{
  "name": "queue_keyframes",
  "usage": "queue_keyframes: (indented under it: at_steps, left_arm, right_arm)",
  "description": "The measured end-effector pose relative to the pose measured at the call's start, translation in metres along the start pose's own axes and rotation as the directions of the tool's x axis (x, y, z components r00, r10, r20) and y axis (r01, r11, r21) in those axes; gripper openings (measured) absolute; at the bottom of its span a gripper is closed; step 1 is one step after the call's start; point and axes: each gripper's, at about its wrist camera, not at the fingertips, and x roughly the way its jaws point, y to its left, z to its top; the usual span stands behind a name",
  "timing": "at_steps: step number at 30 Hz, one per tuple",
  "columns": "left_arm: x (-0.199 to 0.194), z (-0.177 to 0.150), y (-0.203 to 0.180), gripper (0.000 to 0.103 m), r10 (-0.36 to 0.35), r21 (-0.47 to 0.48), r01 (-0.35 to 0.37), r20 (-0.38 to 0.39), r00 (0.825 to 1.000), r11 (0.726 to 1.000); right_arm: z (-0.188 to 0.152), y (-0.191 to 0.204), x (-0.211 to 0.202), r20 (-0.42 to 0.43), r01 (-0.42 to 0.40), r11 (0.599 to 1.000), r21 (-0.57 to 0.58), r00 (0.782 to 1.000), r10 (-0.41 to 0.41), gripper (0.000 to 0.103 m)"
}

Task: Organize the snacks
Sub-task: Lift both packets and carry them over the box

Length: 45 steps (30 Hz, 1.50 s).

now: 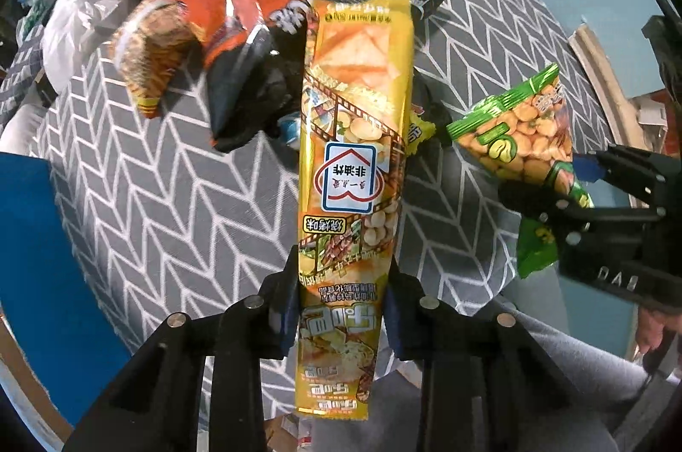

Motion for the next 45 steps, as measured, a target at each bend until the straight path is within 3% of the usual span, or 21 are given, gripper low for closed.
queue_keyframes:
  at_steps: [7, 10, 15, 21, 33, 45]
  left_arm:
    - [-0.027, -0.024, 0.011, 0.033, 0.018, 0.011, -0.019, 0.05, 0.999, 1.0]
    - [-0.042, -0.031, 0.033, 0.033, 0.033, 0.021, -0.035, 0.07, 0.997, 0.999]
    - [-0.061, -0.036, 0.048, 0.033, -0.008, 0.024, 0.006, 0.099, 0.995, 1.0]
    - [-0.076, -0.043, 0.062, 0.033, -0.006, 0.025, 0.002, 0.13, 0.992, 1.0]
    - [-0.109, -0.057, 0.091, 0.032, 0.008, -0.025, -0.003, 0.212, 0.977, 1.0]
    - [-0.142, -0.071, 0.134, 0.032, 0.045, -0.142, -0.007, 0.273, 0.961, 0.99]
  right_arm:
    - [-0.001, 0.009, -0.022, 0.026, -0.018, 1.0, 0.016, 1.0, 0.017, 0.053]
    - [0.001, 0.011, -0.031, 0.036, -0.019, 1.0, 0.021, 0.999, 0.018, 0.053]
    - [0.003, 0.009, -0.042, 0.057, -0.03, 0.999, 0.033, 0.998, 0.028, 0.053]
    - [0.008, 0.018, -0.051, 0.084, -0.046, 0.999, 0.028, 0.996, 0.044, 0.053]
    - [0.032, 0.057, -0.054, 0.106, -0.079, 0.997, -0.018, 0.991, 0.081, 0.053]
    - [0.058, 0.109, -0.055, 0.114, -0.105, 0.991, -0.089, 0.987, 0.114, 0.053]
